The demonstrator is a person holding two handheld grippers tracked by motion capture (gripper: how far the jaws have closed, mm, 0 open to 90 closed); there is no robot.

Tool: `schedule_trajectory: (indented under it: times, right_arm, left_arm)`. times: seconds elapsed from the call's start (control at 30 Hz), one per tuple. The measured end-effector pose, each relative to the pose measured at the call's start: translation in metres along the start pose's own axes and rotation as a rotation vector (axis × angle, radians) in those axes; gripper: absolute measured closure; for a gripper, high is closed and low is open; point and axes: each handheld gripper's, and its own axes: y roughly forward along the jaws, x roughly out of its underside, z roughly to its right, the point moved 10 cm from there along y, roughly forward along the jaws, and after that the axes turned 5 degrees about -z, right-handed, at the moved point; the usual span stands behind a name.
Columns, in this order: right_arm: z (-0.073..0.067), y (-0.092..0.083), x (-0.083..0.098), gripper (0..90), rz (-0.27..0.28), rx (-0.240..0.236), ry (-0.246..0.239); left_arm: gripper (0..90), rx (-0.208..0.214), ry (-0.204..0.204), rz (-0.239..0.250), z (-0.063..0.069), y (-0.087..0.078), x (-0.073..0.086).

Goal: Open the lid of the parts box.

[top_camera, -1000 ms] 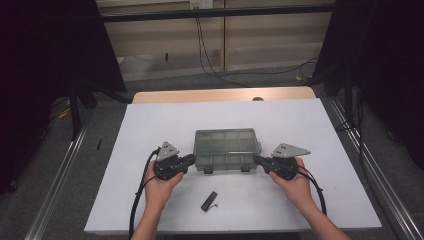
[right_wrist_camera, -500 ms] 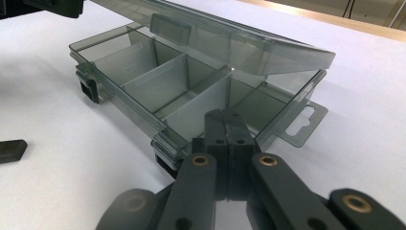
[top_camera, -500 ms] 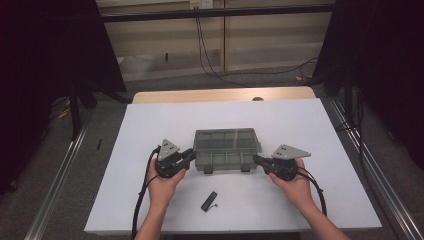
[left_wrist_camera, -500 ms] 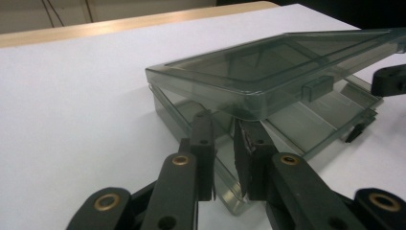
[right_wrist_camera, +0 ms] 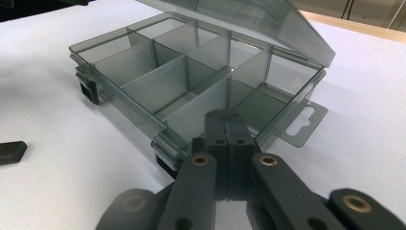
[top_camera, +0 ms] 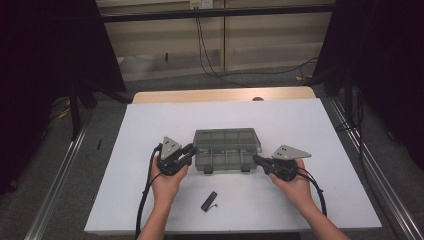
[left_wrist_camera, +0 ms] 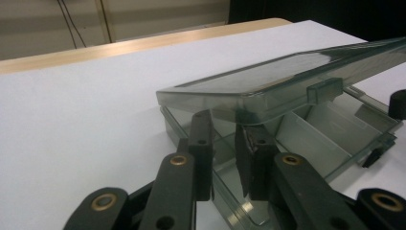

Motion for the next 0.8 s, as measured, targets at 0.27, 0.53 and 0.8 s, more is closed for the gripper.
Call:
schedule_trajectory:
  times: [0.27,0.53,0.8]
  right_arm:
    - [0.000,0.000,0.000,90.0,0.006,-0.001,0.007]
    - [0.000,0.000,0.000,90.0,0.008,0.001,0.003]
    - [-0.001,0.000,0.000,90.0,0.010,0.001,0.000]
  left_arm:
    - [78.0,-0.033,-0.011,0.013,-0.003,0.002,-0.008]
    - [78.9,-0.066,-0.006,0.026,-0.006,0.005,-0.015]
    - [80.4,-0.086,-0.017,0.029,-0.009,0.008,-0.021]
